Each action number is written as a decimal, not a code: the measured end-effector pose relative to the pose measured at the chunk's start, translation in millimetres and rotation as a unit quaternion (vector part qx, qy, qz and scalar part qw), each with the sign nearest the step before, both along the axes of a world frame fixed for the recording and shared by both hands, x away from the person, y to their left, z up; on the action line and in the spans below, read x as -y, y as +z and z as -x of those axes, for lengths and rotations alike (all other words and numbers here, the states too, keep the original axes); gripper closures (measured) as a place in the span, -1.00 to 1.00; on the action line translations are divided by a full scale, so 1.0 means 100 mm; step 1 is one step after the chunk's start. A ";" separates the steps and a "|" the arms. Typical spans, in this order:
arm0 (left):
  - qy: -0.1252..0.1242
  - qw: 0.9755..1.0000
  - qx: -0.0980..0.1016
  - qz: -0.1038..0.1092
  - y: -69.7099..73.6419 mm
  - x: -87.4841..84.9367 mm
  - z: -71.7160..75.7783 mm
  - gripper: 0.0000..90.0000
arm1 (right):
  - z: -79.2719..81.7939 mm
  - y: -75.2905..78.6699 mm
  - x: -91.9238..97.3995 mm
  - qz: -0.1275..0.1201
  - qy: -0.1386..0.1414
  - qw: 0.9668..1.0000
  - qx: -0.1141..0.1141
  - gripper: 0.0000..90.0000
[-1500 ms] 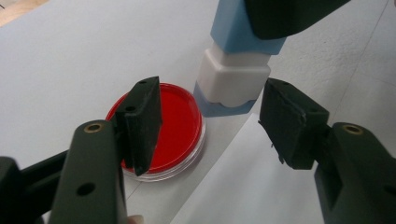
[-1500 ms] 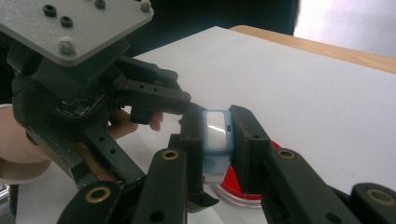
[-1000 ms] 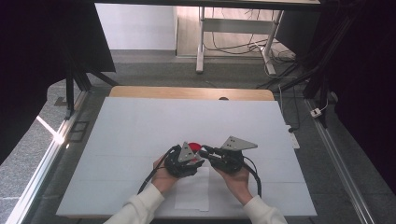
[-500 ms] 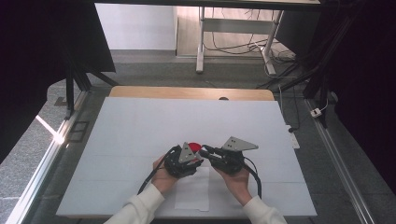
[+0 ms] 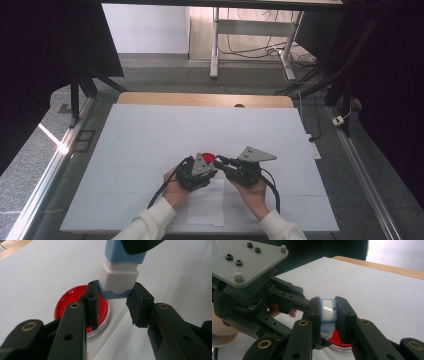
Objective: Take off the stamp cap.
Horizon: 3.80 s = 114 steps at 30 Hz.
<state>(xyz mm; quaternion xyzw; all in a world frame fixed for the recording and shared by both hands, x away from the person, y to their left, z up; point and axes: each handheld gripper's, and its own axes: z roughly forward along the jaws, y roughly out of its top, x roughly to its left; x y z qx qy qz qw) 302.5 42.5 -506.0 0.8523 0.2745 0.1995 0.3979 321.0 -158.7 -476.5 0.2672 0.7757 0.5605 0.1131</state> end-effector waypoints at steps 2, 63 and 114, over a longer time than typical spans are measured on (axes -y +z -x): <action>0.000 1.000 0.000 -0.001 0.00 0.00 0.00 0.39 | 0.00 0.00 0.00 0.000 -0.001 1.000 -0.001 0.67; -0.013 1.000 -0.019 0.001 -0.04 -0.03 -0.03 0.43 | 0.02 -0.04 -0.01 0.006 -0.010 1.000 -0.007 0.66; -0.022 0.999 -0.006 -0.034 -0.07 -0.02 -0.01 0.45 | 0.02 -0.06 -0.03 0.016 -0.009 1.000 -0.014 0.67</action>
